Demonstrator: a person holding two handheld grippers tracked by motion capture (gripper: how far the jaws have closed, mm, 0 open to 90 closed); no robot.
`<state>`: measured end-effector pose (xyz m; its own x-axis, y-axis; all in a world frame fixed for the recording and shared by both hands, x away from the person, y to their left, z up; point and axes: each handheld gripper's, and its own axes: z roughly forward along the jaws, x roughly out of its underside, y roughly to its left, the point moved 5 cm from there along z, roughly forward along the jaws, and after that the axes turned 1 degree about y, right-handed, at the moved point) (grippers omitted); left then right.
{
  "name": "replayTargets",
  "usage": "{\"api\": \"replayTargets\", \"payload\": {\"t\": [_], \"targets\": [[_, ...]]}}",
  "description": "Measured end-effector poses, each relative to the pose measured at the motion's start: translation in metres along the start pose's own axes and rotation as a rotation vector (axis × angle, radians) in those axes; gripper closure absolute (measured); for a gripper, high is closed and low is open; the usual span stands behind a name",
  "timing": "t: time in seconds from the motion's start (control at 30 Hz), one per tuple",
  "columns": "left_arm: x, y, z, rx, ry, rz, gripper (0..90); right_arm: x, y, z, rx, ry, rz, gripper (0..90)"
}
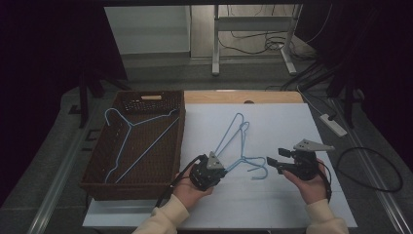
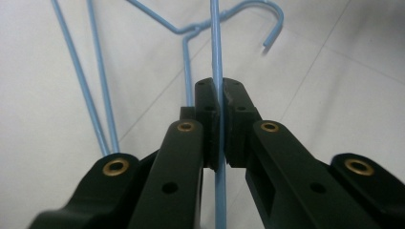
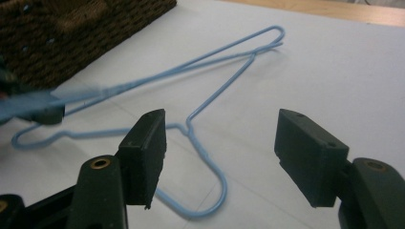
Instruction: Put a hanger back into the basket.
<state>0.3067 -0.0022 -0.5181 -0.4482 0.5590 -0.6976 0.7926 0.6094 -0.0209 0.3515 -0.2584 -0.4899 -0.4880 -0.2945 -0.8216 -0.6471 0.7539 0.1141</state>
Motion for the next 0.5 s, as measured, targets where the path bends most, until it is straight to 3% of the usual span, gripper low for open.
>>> {"api": "replayTargets", "payload": {"t": [0.17,0.5], "targets": [[-0.006,0.004,-0.010,-0.013,-0.036,-0.019,86.7,0.008,0.005,0.001,-0.001,0.019,-0.040,34.7],[-0.013,0.006,-0.028,-0.028,-0.090,-0.021,86.9,0.017,0.005,0.002,0.006,0.032,-0.041,34.5]]}}
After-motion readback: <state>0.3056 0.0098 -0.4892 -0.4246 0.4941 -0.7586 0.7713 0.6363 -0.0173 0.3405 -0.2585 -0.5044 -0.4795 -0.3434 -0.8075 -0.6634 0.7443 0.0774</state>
